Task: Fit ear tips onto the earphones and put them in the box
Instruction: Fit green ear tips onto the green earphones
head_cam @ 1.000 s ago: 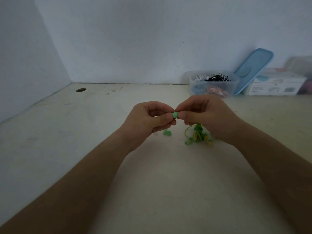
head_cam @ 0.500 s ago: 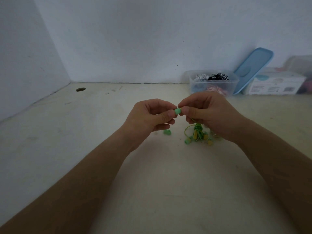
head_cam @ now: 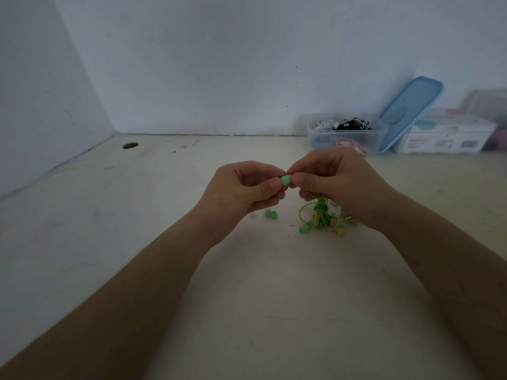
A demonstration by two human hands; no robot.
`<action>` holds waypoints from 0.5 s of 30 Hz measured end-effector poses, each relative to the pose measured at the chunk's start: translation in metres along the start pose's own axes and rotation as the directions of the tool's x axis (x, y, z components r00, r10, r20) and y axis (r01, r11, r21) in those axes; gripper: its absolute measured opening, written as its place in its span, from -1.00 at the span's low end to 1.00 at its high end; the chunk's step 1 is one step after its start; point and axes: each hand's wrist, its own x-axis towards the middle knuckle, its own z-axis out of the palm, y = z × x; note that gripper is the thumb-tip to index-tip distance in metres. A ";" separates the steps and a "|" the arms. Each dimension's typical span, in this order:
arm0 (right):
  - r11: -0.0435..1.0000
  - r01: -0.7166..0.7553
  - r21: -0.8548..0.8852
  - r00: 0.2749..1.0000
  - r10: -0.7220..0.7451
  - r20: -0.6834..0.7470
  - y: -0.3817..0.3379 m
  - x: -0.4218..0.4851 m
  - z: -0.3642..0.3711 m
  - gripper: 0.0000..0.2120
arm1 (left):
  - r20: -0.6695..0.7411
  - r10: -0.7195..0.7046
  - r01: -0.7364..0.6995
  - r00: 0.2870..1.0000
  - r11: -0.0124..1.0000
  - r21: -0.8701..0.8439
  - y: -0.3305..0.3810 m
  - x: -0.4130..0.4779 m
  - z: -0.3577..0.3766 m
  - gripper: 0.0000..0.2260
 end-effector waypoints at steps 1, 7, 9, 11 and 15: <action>1.000 -0.003 0.004 1.000 0.003 -0.001 0.000 0.000 0.000 -0.89 | 0.001 0.003 -0.003 1.000 1.000 -0.002 0.000 0.000 0.000 -0.82; 1.000 -0.020 0.024 1.000 0.019 0.022 0.000 0.001 -0.001 -0.89 | -0.019 0.029 -0.028 0.999 0.998 0.048 0.002 0.000 0.002 -0.87; 1.000 -0.018 0.014 1.000 0.018 0.012 0.000 0.001 -0.003 -0.89 | -0.043 0.059 -0.052 0.997 0.989 0.141 0.002 -0.001 0.003 -0.89; 1.000 -0.012 0.015 0.999 0.013 -0.035 -0.002 0.002 -0.006 -0.89 | -0.072 0.098 -0.076 0.993 0.963 0.257 0.002 0.000 0.003 -0.91; 0.997 -0.042 0.069 0.977 0.055 -0.208 -0.002 0.005 -0.014 -0.92 | -0.046 0.237 -0.145 0.970 0.723 0.675 -0.005 0.006 0.000 -0.91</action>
